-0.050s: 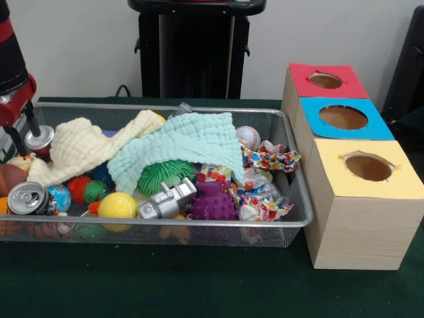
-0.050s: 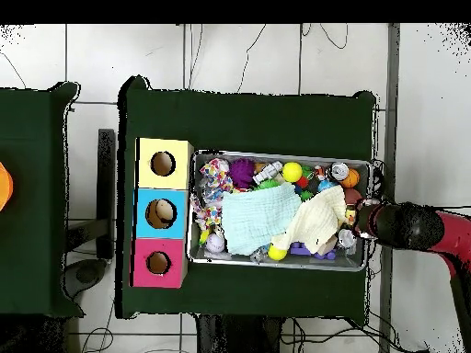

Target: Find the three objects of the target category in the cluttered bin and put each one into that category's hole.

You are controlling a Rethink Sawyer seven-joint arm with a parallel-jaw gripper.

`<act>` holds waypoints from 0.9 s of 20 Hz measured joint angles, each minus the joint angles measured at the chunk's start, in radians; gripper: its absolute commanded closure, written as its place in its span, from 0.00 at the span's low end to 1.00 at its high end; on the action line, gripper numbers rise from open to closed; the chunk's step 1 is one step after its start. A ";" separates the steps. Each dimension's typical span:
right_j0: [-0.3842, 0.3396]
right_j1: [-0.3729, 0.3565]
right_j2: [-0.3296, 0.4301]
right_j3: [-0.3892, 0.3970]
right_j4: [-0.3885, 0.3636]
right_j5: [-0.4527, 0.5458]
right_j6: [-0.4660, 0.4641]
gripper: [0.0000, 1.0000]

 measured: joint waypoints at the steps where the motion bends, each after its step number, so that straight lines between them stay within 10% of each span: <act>1: 0.000 0.000 0.000 -0.005 0.000 0.002 0.000 0.00; 18: 0.000 0.053 0.000 -0.015 -0.002 0.002 0.000 0.00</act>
